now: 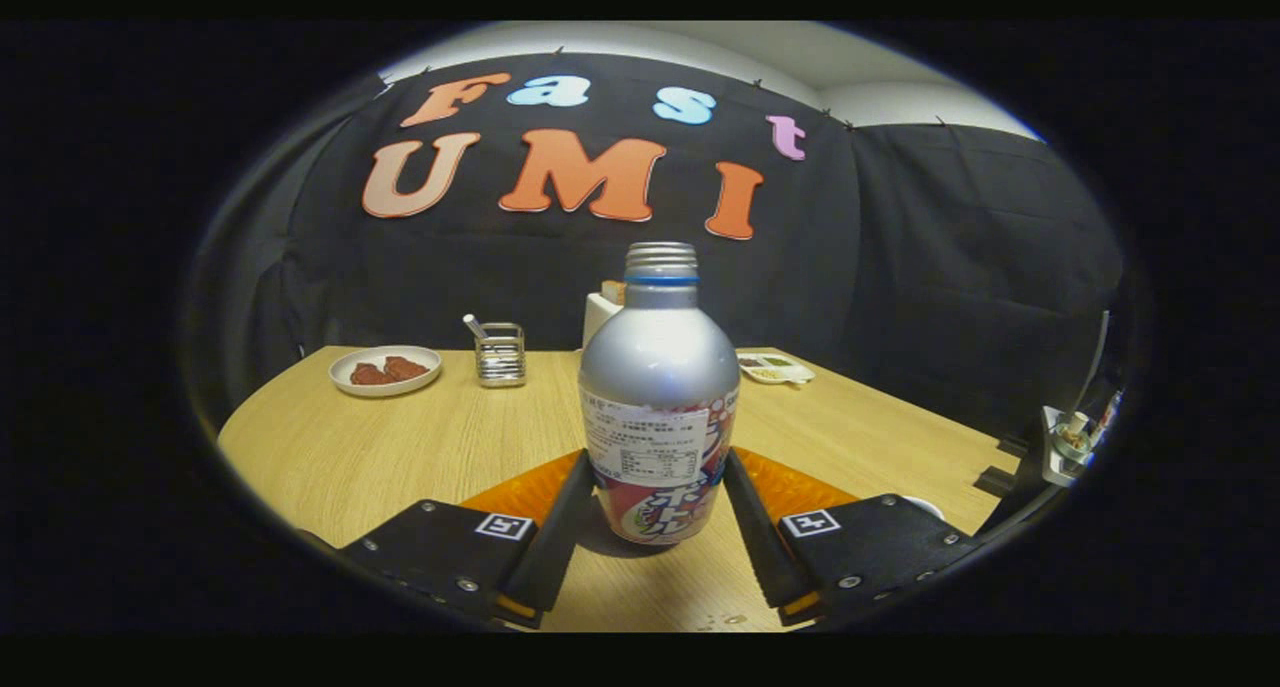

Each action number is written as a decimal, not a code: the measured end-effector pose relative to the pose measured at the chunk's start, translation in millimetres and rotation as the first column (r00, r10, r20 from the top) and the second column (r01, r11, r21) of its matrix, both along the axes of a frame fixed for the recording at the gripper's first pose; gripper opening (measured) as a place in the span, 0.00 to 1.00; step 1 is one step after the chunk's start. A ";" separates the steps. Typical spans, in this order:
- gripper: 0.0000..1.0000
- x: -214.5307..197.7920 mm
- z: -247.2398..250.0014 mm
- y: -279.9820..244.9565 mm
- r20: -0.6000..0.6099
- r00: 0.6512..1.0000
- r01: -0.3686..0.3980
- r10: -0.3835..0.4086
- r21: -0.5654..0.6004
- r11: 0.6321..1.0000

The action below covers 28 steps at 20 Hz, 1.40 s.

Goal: Take the bottle from table, then pour the juice into the cup, finally place the bottle on the coaster

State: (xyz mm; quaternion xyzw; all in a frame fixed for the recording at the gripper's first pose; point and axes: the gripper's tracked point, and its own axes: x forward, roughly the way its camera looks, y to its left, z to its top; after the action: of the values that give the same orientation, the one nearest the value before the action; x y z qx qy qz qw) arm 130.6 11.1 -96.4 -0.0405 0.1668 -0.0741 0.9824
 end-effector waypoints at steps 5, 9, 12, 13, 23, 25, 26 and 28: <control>0.76 13.8 -23.5 8.0 -0.046 0.999 -0.025 0.024 -0.002 1.000; 0.76 15.6 -39.1 9.8 -0.068 0.997 -0.038 0.039 0.018 0.999; 0.76 20.4 -44.0 10.0 -0.064 0.997 -0.043 0.044 0.019 0.999; 0.76 22.2 -44.3 10.0 -0.063 0.997 -0.050 0.052 0.025 0.998; 0.78 15.5 -49.1 5.2 -0.059 0.997 -0.048 0.053 0.080 0.996; 0.78 14.0 -50.0 2.9 -0.064 0.997 -0.040 0.046 0.083 0.996; 0.79 12.0 -50.9 1.1 -0.070 0.997 -0.037 0.043 0.080 0.996; 0.80 9.5 -50.2 -0.1 -0.072 0.996 -0.037 0.043 0.079 0.996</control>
State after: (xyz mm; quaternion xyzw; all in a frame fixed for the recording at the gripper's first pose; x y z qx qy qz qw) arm 140.2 11.1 -146.6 -0.0085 0.2048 -0.0465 0.9777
